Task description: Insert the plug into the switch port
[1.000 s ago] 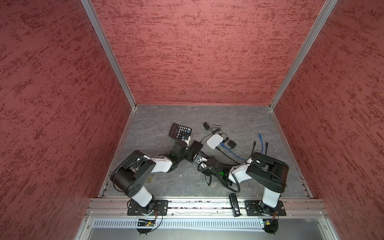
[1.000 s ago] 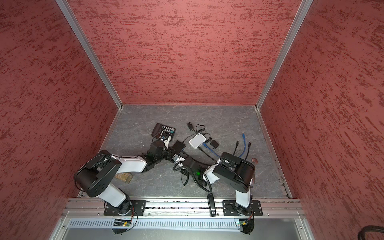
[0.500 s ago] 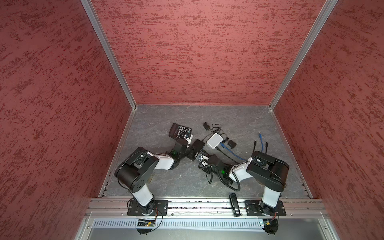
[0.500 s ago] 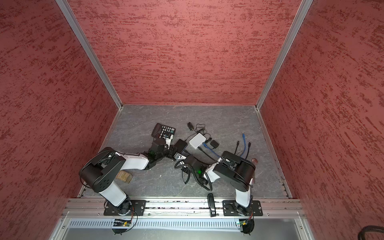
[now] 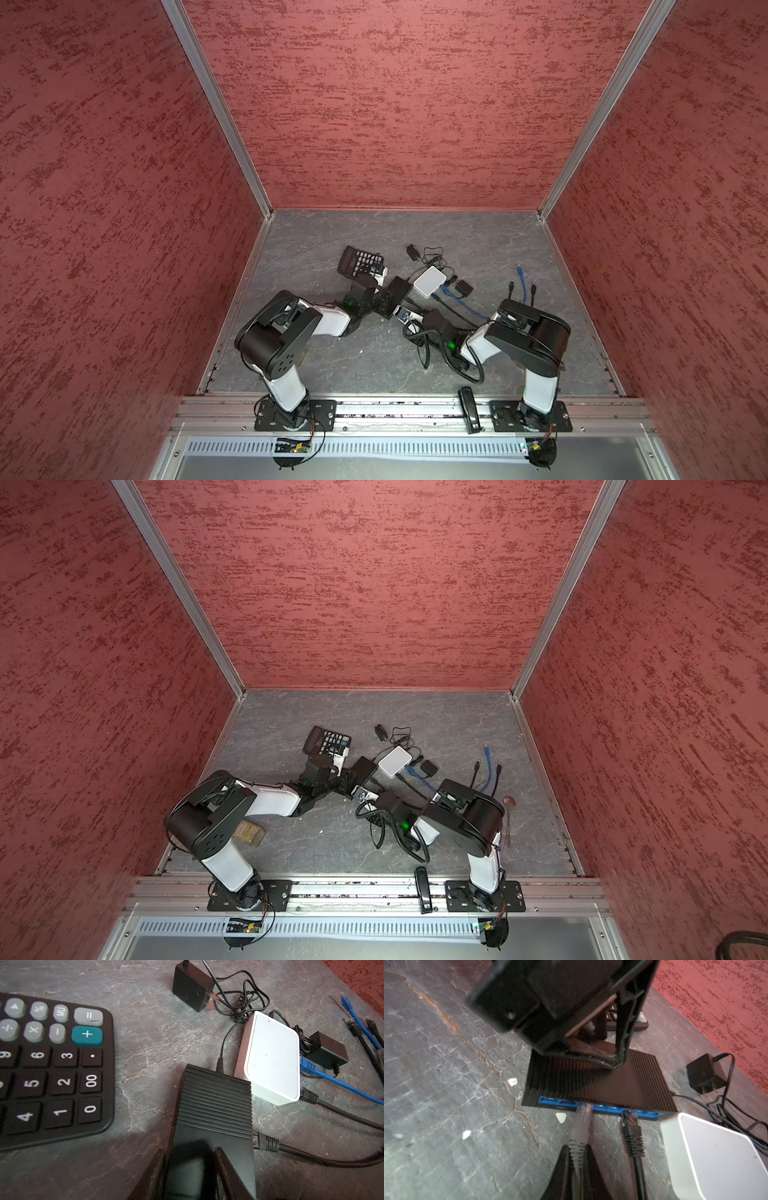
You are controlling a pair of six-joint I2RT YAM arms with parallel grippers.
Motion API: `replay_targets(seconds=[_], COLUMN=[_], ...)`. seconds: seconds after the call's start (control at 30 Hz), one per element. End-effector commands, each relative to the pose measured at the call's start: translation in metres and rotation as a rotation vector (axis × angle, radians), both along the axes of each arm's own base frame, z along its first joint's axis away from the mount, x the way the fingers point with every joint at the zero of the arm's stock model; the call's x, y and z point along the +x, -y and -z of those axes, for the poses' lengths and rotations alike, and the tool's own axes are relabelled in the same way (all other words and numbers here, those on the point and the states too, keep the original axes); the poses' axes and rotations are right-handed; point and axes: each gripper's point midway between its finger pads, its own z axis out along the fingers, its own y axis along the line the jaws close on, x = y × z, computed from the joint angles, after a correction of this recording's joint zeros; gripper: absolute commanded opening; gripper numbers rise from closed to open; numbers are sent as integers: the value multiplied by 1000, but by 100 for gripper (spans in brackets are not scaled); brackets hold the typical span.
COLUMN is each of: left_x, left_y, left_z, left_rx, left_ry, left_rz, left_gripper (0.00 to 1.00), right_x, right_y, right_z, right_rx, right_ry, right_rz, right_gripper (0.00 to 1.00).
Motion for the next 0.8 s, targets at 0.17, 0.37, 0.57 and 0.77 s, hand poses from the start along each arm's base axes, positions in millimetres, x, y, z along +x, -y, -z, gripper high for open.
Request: replay_targets(seconds=[0.17, 0.37, 0.57, 0.77], left_x=[-180, -191, -196, -191], left_y=[93, 97, 95, 90], left_z=[20, 21, 23, 27], left_rx=[-212, -184, -173, -166], left_ry=[-485, -485, -496, -496], left_rz=[662, 704, 717, 694], left_gripper=[37, 37, 37, 37], right_x=[5, 13, 2, -4], right_y=[-67, -65, -59, -51], right_z=[-75, -74, -70, -61], right_rx=[231, 197, 146, 123], right_ry=[115, 162, 202, 161], right_rz=[-188, -180, -292, -350], right_gripper=[0, 0, 0, 0])
